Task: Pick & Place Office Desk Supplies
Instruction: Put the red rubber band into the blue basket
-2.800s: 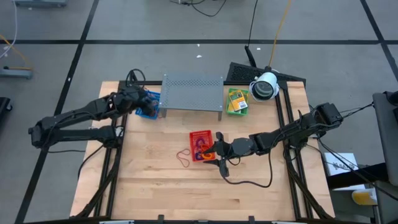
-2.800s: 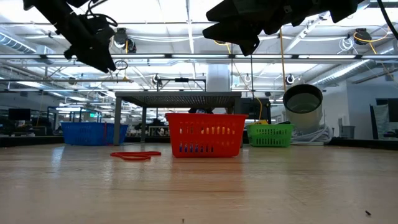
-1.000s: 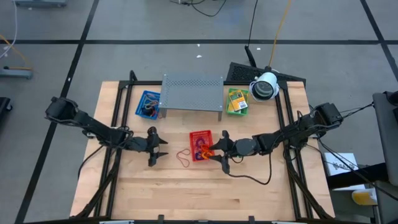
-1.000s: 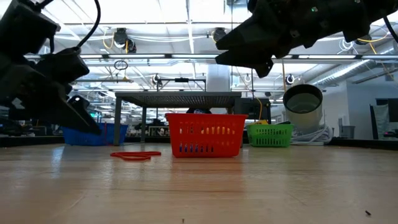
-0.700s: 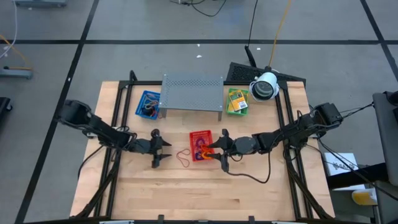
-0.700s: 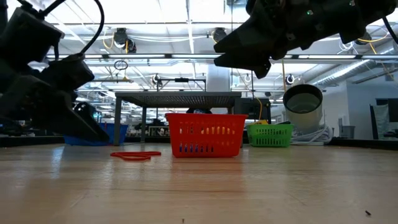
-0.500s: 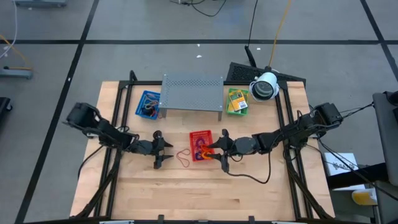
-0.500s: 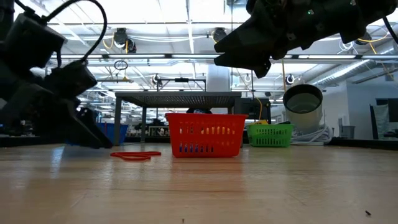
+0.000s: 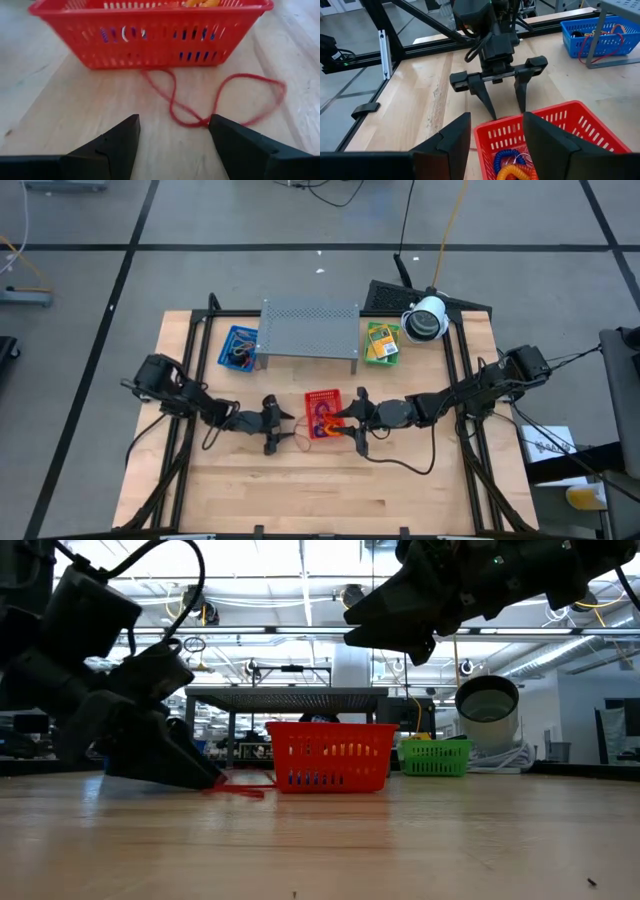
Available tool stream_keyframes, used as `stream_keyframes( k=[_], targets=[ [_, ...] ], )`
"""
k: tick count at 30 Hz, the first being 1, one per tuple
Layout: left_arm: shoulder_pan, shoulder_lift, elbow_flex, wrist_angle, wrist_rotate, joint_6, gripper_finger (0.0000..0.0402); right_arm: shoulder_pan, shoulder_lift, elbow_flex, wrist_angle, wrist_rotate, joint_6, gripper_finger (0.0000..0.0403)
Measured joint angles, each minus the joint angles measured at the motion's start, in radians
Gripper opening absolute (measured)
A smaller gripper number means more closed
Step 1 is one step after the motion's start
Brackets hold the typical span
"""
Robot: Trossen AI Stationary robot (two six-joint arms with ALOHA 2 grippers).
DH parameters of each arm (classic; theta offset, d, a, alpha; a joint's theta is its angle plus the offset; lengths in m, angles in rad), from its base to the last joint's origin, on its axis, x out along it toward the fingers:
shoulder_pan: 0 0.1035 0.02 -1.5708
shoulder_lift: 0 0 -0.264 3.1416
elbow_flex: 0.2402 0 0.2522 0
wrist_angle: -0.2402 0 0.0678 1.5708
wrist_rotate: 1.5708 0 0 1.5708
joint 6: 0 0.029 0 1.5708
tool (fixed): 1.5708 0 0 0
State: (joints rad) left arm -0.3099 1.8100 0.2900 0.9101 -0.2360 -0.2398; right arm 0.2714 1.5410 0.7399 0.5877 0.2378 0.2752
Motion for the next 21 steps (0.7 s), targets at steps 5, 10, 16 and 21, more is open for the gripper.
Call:
stream_keyframes(
  k=[5,10,16,21],
  targets=[
    [0.0,0.039,0.027,0.0,0.045,-0.019,0.0253,0.0,0.0,0.0,0.0,0.0,0.0,0.0169],
    [-0.008,0.048,0.037,-0.003,0.051,-0.049,0.0252,0.0,0.0,0.001,0.008,0.0,0.001,0.0169],
    [-0.008,0.049,0.039,-0.003,0.052,-0.089,0.0197,0.0,0.0,0.001,0.013,0.0,0.022,0.0169],
    [-0.009,0.05,0.039,-0.003,0.054,-0.164,0.0094,0.0,0.0,0.001,0.014,0.001,0.032,0.0169]
  ],
)
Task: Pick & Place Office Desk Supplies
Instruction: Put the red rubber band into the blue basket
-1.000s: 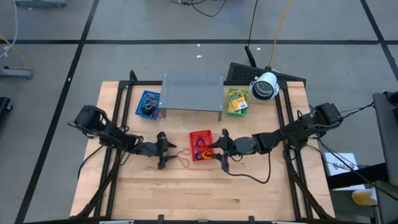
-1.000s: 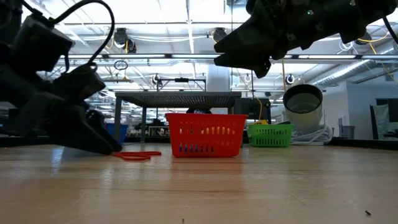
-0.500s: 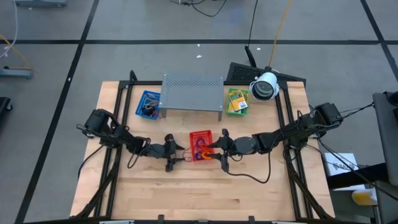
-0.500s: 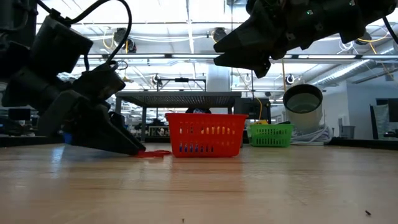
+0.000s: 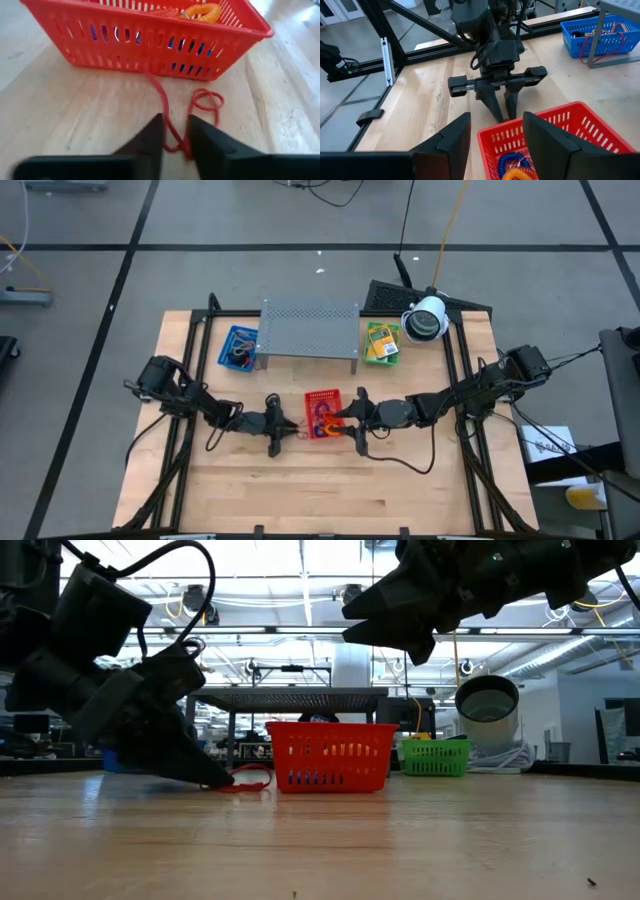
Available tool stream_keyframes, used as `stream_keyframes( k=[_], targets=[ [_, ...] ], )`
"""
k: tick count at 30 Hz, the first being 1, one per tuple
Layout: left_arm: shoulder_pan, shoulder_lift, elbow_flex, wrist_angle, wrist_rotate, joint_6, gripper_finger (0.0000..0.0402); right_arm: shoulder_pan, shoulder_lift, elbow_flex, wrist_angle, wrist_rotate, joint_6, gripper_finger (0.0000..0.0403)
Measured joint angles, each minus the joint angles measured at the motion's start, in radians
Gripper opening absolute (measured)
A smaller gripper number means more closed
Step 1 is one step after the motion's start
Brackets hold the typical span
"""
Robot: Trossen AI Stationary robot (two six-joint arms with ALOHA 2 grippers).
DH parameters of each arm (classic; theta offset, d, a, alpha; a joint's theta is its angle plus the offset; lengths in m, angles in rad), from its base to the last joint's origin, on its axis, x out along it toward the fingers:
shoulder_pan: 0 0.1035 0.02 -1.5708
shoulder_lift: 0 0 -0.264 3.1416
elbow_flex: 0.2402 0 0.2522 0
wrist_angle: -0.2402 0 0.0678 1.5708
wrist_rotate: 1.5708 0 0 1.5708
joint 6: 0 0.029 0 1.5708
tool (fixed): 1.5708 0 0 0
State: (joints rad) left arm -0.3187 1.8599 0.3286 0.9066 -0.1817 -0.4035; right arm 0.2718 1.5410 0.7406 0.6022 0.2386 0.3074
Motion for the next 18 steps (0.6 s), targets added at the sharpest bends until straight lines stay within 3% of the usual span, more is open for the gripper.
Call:
stream_keyframes(
  k=[4,10,18],
  targets=[
    [-0.003,0.002,-0.002,0.039,0.032,-0.052,0.0013,-0.003,0.0,0.0,0.0,0.0,0.046,0.0169],
    [-0.012,-0.066,0.003,0.134,0.106,-0.074,0.0005,-0.004,0.0,0.0,0.001,0.001,0.048,0.0169],
    [-0.012,-0.417,0.007,0.028,0.009,-0.053,0.0004,-0.016,0.0,0.0,0.05,-0.001,-0.078,0.0169]
  ],
)
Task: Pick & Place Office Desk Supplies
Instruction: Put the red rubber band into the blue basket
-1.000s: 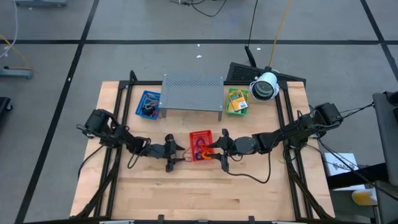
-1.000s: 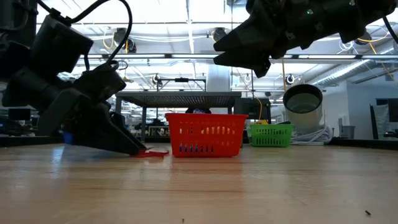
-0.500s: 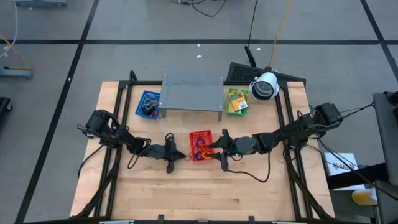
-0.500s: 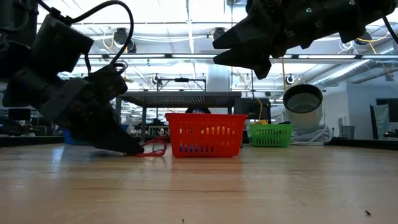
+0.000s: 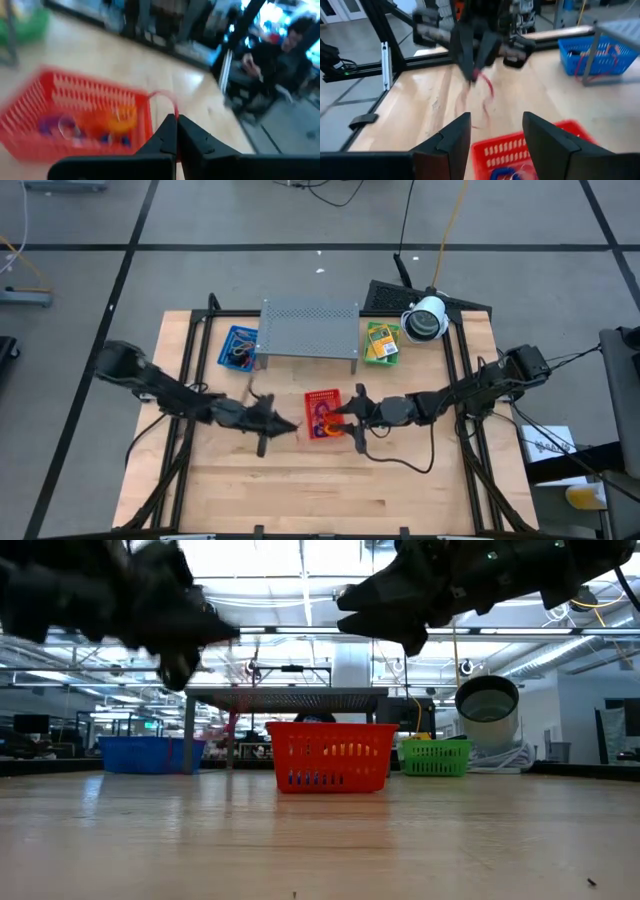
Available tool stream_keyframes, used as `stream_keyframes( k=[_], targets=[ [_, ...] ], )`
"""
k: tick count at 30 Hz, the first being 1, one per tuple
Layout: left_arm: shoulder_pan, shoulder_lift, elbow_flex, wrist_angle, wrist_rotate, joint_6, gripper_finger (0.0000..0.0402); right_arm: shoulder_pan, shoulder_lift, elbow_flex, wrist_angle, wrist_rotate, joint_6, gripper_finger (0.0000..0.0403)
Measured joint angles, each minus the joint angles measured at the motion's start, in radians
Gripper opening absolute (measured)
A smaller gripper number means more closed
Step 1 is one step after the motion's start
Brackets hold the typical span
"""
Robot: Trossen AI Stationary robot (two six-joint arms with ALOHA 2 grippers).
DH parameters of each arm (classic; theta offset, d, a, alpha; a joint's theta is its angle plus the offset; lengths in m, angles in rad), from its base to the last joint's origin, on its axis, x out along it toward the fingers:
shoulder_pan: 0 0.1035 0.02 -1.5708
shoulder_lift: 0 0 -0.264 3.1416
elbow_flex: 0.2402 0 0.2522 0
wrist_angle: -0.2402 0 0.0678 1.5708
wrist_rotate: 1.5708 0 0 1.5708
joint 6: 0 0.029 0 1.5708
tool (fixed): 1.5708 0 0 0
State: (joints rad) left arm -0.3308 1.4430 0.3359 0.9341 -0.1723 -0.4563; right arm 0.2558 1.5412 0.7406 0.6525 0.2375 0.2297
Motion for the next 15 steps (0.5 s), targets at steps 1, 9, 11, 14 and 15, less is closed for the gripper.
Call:
stream_keyframes(
  k=[1,9,11,14,15],
  targets=[
    [0.0,-0.058,0.0,-0.033,-0.026,0.018,0.0003,-0.006,0.0,0.0,0.01,-0.001,-0.02,0.0169],
    [0.001,-0.534,0.0,-0.422,-0.431,0.219,0.0002,-0.064,0.0,0.0,0.013,-0.001,-0.152,0.0169],
    [0.001,-0.641,0.001,-0.537,-0.574,0.267,0.0002,-0.078,0.0,0.0,-0.015,-0.001,-0.155,0.0169],
    [0.001,-0.765,0.001,-0.668,-0.78,0.331,0.0002,-0.104,0.0,0.0,-0.032,-0.002,-0.165,0.0169],
    [0.001,-0.799,0.001,-0.704,-0.836,0.348,0.0002,-0.113,0.0,0.0,-0.034,-0.002,-0.166,0.0169]
  ],
)
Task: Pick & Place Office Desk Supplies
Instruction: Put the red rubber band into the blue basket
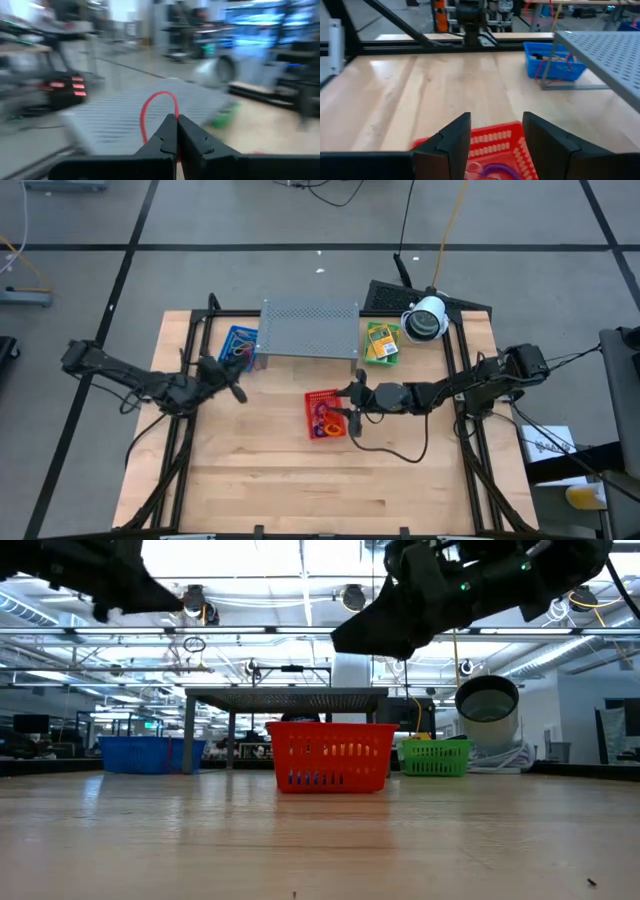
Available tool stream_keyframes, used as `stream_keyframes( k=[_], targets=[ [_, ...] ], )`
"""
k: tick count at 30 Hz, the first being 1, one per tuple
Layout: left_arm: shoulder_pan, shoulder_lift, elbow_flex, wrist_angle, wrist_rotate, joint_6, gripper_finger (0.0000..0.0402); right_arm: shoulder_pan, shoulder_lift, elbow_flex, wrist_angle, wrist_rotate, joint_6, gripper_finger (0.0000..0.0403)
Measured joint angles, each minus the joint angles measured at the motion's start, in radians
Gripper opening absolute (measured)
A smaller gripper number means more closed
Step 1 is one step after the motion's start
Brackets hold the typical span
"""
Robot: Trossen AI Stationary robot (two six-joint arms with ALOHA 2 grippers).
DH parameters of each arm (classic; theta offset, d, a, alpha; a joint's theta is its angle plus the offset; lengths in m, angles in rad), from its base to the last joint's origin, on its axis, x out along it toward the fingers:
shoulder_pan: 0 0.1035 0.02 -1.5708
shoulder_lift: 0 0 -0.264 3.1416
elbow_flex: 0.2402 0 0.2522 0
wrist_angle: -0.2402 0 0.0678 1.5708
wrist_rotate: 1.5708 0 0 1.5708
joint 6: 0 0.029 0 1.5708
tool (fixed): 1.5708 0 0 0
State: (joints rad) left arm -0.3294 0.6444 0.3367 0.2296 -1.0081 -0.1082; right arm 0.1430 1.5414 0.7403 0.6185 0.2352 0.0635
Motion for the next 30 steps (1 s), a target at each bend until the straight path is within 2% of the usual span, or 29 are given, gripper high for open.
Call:
stream_keyframes(
  k=[2,4,9,16,21,26,30],
  targets=[
    [0.003,-0.055,0.0,-0.068,-0.069,0.02,0.0002,-0.019,0.0,0.0,-0.008,0.0,0.0,0.0169],
    [0.015,-0.093,0.0,-0.129,-0.081,0.009,0.0002,-0.036,0.0,0.0,-0.015,0.0,0.001,0.0169],
    [0.078,-0.114,0.0,-0.328,-0.046,-0.12,0.0002,-0.081,0.0,0.0,-0.022,-0.002,-0.014,0.0169],
    [0.238,-0.114,0.0,-0.595,0.021,-0.279,0.0009,-0.154,0.0,0.0,0.037,-0.004,-0.05,0.0169],
    [0.363,-0.114,0.0,-0.641,0.113,-0.237,0.0005,-0.207,0.0,0.0,0.085,-0.004,-0.054,0.0169],
    [0.477,-0.114,0.0,-0.65,0.231,-0.158,0.0025,-0.253,0.0,0.0,0.089,-0.006,-0.051,0.0169],
    [0.551,-0.114,0.0,-0.648,0.26,-0.097,0.0035,-0.287,0.0,0.0,0.09,-0.071,-0.05,0.0169]
  ],
)
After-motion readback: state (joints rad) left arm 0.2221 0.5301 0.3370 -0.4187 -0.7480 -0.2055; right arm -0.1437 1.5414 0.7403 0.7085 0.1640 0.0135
